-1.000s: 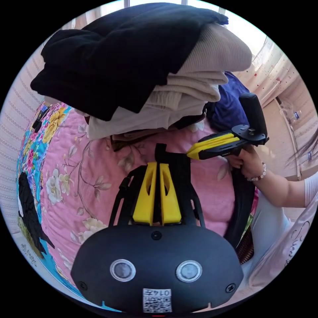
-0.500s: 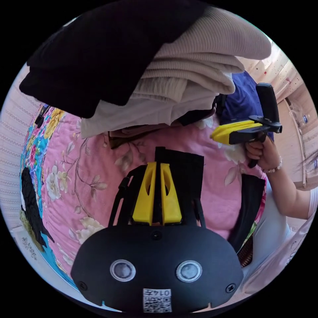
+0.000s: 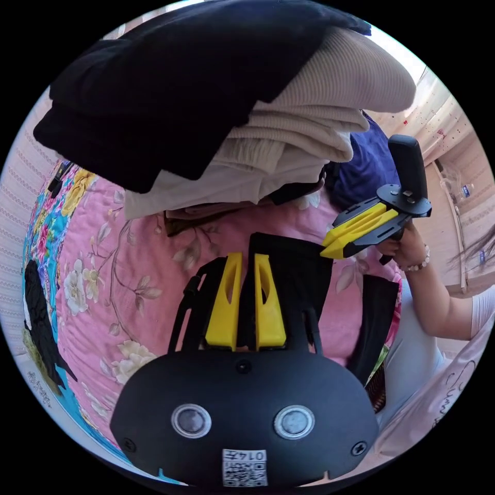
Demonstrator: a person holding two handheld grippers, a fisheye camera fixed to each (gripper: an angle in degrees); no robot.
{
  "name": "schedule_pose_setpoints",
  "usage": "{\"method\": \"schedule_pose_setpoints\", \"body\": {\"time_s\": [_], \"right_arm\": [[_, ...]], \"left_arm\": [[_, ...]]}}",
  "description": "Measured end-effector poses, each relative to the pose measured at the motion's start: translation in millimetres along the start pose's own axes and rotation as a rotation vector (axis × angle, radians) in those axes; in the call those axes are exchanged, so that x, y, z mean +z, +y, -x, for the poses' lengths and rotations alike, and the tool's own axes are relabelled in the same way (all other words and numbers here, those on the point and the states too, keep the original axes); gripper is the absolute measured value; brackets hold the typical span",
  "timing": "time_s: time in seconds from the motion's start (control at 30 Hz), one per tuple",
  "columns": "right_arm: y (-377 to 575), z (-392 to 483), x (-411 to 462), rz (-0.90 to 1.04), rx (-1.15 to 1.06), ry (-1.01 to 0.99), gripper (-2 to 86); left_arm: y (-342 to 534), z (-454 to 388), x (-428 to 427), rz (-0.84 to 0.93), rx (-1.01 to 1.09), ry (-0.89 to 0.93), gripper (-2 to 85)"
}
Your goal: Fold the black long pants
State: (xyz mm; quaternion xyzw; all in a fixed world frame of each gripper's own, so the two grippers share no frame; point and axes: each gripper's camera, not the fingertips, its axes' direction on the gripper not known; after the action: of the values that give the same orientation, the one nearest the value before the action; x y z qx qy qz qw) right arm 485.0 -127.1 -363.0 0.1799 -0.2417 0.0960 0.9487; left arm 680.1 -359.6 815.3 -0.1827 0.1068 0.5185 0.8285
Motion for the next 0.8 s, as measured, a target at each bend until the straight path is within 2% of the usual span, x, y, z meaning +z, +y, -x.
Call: {"method": "schedule_pose_setpoints", "body": {"time_s": [0.17, 0.33, 0.43, 0.5, 0.6, 0.67, 0.8], "right_arm": [[6, -7, 19, 0.09, 0.041, 0.044, 0.4], [15, -12, 37, 0.128, 0.07, 0.062, 0.4], [20, -8, 47, 0.147, 0.051, 0.104, 0.4], [26, -6, 51, 0.141, 0.02, 0.12, 0.4], [33, -3, 57, 0.139, 0.007, 0.136, 0.5], [37, 0, 61, 0.143, -0.002, 0.157, 0.5], [48, 4, 67, 0.131, -0.001, 0.176, 0.9]], "left_arm": [[12, -13, -3, 0.047, 0.022, -0.039, 4.7], [35, -16, -27, -0.007, 0.005, -0.043, 4.6], [51, -8, -48, -0.037, -0.082, 0.013, 3.9], [67, 8, -81, -0.071, -0.175, 0.148, 1.3], [99, 22, -141, -0.176, -0.236, 0.243, -0.5], [151, 28, -210, -0.253, -0.253, 0.199, -0.8], [268, 21, -309, -0.285, -0.335, 0.058, -1.0]]}}
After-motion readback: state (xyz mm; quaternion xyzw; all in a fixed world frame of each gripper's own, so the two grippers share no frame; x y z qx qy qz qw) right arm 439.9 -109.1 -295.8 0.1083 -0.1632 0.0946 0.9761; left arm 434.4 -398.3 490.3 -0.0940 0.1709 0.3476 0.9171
